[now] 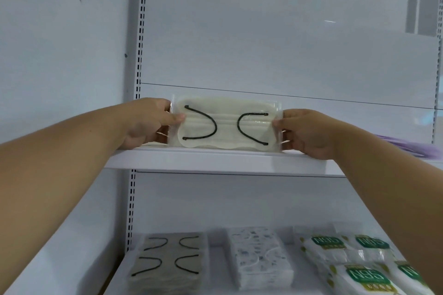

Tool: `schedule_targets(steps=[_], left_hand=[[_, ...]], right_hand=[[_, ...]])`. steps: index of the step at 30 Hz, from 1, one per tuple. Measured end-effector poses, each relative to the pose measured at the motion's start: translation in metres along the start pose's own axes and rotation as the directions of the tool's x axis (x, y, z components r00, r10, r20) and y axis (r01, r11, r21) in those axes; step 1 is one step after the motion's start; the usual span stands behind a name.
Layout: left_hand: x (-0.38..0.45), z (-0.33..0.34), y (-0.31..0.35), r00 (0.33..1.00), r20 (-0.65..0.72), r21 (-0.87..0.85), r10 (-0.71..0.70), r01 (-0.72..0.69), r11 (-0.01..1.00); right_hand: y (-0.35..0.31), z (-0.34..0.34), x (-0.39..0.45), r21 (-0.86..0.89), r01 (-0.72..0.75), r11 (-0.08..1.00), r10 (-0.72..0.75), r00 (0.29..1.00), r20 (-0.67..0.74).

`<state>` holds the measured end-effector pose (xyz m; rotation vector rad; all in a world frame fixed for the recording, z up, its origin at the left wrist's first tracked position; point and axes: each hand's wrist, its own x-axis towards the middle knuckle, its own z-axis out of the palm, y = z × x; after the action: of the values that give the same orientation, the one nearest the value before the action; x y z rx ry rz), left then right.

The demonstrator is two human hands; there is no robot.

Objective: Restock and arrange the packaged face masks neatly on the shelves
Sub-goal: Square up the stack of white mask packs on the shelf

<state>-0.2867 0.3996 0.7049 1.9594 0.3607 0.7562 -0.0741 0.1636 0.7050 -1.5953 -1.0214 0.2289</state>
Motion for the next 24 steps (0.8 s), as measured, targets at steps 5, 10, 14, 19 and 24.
schedule_targets(steps=[5,10,14,19,24], left_hand=[[-0.001,-0.007,-0.002,0.998,0.035,0.046,0.054,-0.056,0.997],[-0.003,-0.012,-0.004,0.997,0.052,0.033,0.057,-0.059,0.998],[-0.004,-0.010,-0.006,0.995,0.089,0.015,0.054,-0.055,0.998],[-0.002,-0.006,-0.004,0.998,-0.007,0.035,0.057,-0.057,0.998],[0.001,-0.009,0.006,0.989,-0.144,-0.103,0.037,-0.052,0.993]], right_hand=[[0.005,-0.003,-0.005,-0.088,0.139,0.986,-0.138,0.990,0.014],[0.004,-0.004,-0.007,-0.029,0.070,0.997,-0.068,0.994,0.084],[0.005,-0.005,-0.006,-0.008,0.054,0.999,-0.054,0.998,0.044],[0.005,-0.003,-0.006,0.006,0.082,0.997,-0.082,0.996,-0.022],[-0.009,0.012,-0.004,0.116,0.090,0.989,-0.067,0.979,-0.193]])
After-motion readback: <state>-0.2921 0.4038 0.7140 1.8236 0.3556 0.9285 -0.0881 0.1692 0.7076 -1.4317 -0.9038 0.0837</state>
